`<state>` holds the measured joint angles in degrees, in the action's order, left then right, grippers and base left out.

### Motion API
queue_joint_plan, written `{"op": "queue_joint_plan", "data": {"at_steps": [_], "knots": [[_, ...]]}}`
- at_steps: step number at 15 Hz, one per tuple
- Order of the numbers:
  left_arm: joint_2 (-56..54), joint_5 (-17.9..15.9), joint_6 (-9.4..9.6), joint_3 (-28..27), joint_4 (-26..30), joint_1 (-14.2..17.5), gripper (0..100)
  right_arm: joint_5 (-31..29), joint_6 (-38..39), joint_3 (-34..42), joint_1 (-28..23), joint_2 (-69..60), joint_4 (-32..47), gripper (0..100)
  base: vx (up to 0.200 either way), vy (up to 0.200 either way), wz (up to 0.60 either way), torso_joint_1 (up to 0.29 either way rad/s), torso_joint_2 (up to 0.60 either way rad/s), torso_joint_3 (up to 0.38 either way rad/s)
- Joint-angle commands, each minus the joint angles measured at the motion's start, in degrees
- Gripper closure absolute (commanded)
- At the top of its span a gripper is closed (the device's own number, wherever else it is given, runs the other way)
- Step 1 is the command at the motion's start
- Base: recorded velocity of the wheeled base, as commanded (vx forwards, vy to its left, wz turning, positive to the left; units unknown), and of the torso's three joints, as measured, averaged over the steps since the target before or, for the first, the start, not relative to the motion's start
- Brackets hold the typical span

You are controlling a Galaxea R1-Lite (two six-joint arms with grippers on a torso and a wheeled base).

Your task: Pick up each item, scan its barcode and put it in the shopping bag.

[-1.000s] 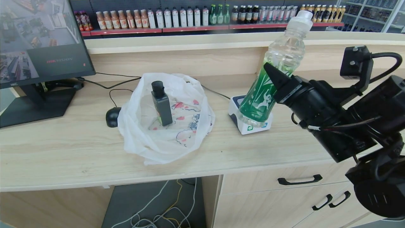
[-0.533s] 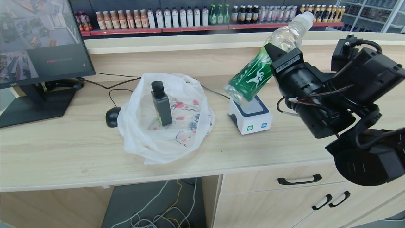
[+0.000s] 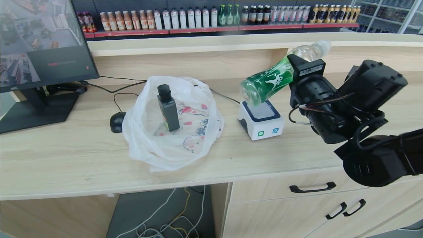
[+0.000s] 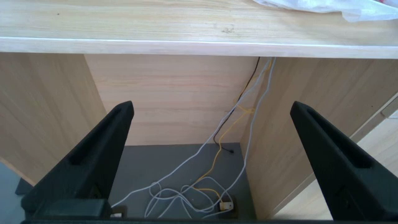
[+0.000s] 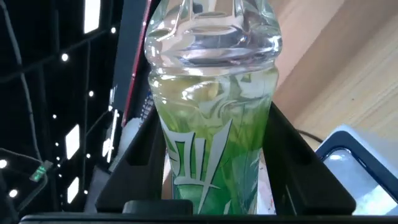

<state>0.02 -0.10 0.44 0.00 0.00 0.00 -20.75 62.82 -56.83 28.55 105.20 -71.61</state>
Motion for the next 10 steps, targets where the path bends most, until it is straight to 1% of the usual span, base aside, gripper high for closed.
{"op": "queue_joint_plan", "data": {"at_steps": [1, 2, 4, 7, 10], "knots": [[-0.02, 0.01, 0.0, 0.0, 0.0, 0.0, 0, 0.09, 2.4, 0.32, -1.48, 0.97, -0.02, 100, 0.0, 0.0, 0.0, 0.0, 0.0, 0.0], [0.06, 0.01, 0.0, 0.0, 0.0, 0.0, 0, 0.09, 6.09, 1.02, -1.57, 0.97, -0.02, 100, 0.0, 0.0, 0.0, 0.0, 0.0, 0.0], [0.06, 0.01, 0.0, 0.0, 0.0, 0.0, 0, 0.01, 10.39, 1.99, -1.57, 1.85, -0.11, 100, 0.0, 0.0, 0.0, 0.0, 0.0, 0.0], [-0.02, 0.01, 0.0, 0.0, 0.0, 0.0, 0, 0.09, 14.26, 2.69, -1.92, 2.64, -0.11, 100, 0.0, 0.0, 0.0, 0.0, 0.0, 0.0], [0.06, 0.01, 0.0, 0.0, 0.0, 0.0, 0, 0.09, 15.14, 2.43, -3.33, 4.39, -0.2, 100, 0.0, 0.0, 0.0, 0.0, 0.0, 0.0]]}}
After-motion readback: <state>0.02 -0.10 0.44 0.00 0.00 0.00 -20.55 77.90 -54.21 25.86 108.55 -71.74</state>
